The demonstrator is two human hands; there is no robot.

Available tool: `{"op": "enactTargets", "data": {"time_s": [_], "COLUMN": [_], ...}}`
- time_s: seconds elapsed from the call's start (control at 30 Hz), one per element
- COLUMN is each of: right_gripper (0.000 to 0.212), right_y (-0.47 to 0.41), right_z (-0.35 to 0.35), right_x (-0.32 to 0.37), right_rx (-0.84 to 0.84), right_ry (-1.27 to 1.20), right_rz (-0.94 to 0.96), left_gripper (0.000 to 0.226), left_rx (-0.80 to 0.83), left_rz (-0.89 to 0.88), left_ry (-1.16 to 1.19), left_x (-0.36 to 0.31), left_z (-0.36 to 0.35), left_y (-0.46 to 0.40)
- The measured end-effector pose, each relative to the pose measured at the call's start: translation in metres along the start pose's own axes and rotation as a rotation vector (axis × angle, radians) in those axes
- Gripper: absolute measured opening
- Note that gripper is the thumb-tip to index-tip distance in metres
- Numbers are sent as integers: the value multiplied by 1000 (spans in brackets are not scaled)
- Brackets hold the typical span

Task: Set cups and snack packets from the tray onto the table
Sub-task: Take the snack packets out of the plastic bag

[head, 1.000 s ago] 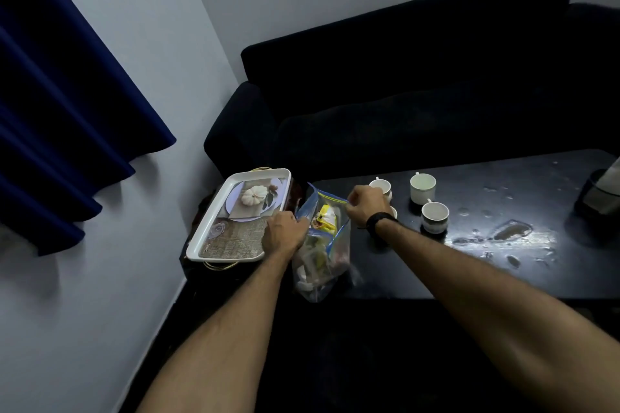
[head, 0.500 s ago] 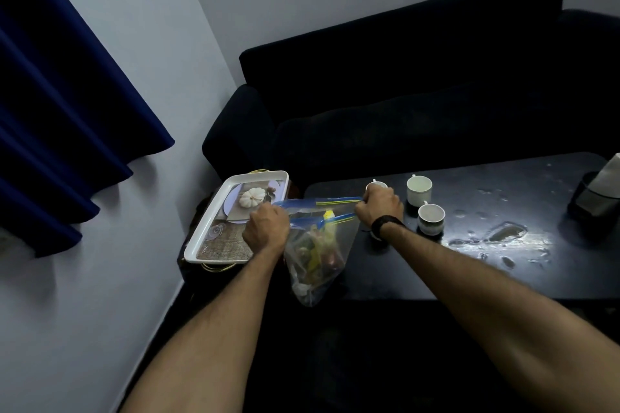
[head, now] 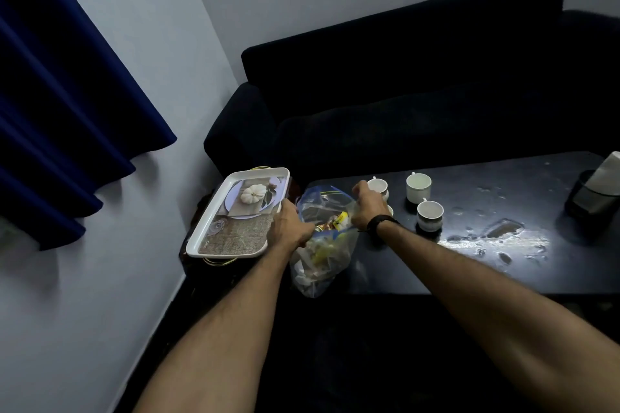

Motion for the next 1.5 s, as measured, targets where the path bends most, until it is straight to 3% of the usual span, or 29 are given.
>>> {"op": "enactTargets", "data": {"time_s": [0.2,0.4,0.53,0.63,0.77,0.93,1.1,1.23,1.37,1.5], "right_gripper": [52,41,17,10,33,50,43,30,26,14], "right_y": [5,16,24,23,19,20,22,20,19,18], "right_z": [11,21,26,10,-21,-45,-60,-60,-49,-40], "right_x": [-28,-13,-4,-2,-17,-28,-26,-32,-37,-45], "right_rx": [2,-118,-208,-36,194,321,426,392,256,176], "right_ry": [61,201,207,221,313,326,364,324,264,233], "right_rz": [-77,93,242,290,145,39,59,52,38,-8], "left_gripper": [37,40,44,42,47,70,81,83,87,106], "left_rx": [-126,46,96,129,175,235,317,324,343,422], "left_rz": [-25,-46,-54,-63,-72,-186,-148,-151,-126,-83], "left_ry": [0,172,183,165,97,89,114,92,90,199], "left_x": [0,-9,-18,-25,-24,-19,-9,-9,-6,-5], "left_z": [22,-3,-18,-25,-31,-39,-45,-47,-51,-55], "left_y": [-4,1,6,9,10,11,12,14,14,18]}}
Point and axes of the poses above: each hand's wrist, its own y-axis away from the middle knuckle, its own z-axis out of the back of the hand, x = y × z, the point moved 7 cm from there along -y, towards the middle knuckle, and after that the axes turned 1 degree about -y, right-handed, at the moved point
